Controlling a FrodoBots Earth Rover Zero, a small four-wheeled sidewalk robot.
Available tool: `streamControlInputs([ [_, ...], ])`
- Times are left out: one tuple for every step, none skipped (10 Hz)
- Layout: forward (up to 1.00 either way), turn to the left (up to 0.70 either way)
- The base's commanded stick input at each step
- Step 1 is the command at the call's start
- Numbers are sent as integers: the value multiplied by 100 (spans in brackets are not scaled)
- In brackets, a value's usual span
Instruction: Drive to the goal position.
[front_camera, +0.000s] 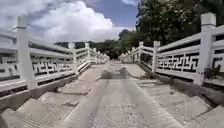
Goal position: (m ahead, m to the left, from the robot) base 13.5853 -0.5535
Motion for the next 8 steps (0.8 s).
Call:
streamControlInputs([
  [70, 0],
  [70, 0],
  [70, 0],
  [70, 0],
  [70, 0],
  [70, 0],
  [70, 0],
  [70, 0],
])
